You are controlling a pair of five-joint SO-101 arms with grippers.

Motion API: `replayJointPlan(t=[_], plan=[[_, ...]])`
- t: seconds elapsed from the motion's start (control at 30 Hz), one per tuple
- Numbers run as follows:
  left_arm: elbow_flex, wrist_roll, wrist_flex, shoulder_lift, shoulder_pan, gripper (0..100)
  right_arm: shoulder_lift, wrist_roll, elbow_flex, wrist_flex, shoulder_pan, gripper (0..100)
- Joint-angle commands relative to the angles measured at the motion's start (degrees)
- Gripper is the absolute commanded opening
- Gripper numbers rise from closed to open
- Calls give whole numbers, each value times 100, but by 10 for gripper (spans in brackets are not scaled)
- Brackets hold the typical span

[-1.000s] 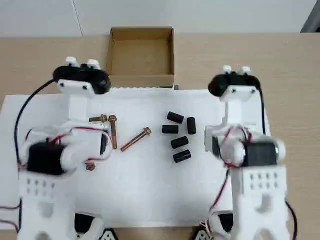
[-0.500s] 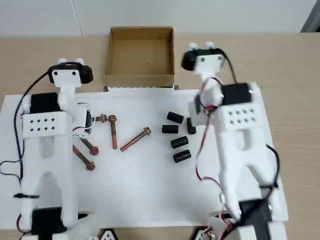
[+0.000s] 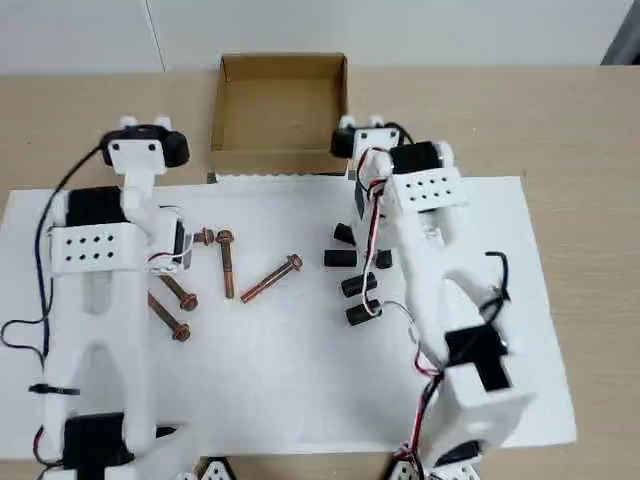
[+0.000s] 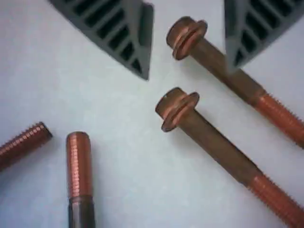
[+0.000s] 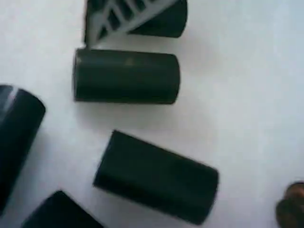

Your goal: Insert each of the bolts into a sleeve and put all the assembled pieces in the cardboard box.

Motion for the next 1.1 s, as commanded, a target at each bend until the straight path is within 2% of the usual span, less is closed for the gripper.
replayJointPlan(t=[0.0,0.63,0.73,0.87,1.07], plan=[[127,-44,-264,9,-18,103,110,0,-299,-215,-48,159],[382,-202,-466,9,-18,104,1095,325,-299,-1138,84,157],[646,-202,-642,9,-9,103,1262,325,-299,-1130,119,114],[840,-193,-651,9,-9,101,1341,290,-299,-1095,119,4],[840,-193,-615,-35,-9,100,1095,290,-299,-1086,119,2]])
